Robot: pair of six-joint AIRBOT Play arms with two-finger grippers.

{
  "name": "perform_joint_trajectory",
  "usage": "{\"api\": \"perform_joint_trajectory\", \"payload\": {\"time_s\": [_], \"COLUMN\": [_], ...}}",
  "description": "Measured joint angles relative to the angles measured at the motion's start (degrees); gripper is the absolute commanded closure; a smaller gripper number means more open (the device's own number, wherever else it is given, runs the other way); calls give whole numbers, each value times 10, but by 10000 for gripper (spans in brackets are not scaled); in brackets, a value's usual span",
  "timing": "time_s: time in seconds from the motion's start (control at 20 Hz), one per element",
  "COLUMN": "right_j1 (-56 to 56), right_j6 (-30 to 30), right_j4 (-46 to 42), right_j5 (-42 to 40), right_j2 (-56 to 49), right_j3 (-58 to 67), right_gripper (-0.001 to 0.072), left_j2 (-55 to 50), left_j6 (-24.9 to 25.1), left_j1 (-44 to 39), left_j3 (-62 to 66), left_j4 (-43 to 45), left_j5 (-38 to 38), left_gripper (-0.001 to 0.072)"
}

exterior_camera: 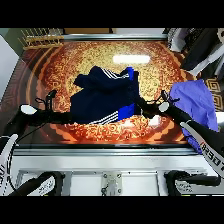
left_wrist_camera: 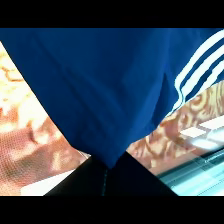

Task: Fold the clothes and pants, and hang the long-sleeved shirts on hangers.

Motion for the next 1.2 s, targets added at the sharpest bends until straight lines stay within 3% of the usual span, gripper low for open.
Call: {"api": "perform_joint_trajectory", "payload": {"time_s": [0.1,0.15,0.2,0.3,0.35,0.65,0.85,1.0,1.2], "right_j1": [4,5,6,7,7,-17,-69,-89,-97], "right_j6": [-28,-42,-59,-77,-86,-171,-217,-219,-162], "right_j4": [2,2,1,0,-1,-24,-50,-59,-64], "right_j5": [23,33,45,63,65,136,308,436,528], "right_j2": [-2,-3,-4,-6,-6,23,97,172,286], "right_j3": [2,3,3,2,2,55,210,336,421], "right_gripper": [122,234,435,534,695,698,698,698,698], "left_j2": [0,0,0,0,0,7,66,139,241], "left_j6": [0,0,0,0,0,-5,-51,-97,-154], "left_j1": [0,0,0,0,0,25,61,69,55], "left_j3": [0,0,0,0,0,57,215,357,492], "left_j4": [0,0,0,0,1,2,-2,-3,-3], "left_j5": [0,0,0,0,0,-25,-81,-114,-122], "left_gripper": [705,705,705,705,705,705,705,705,705]}}
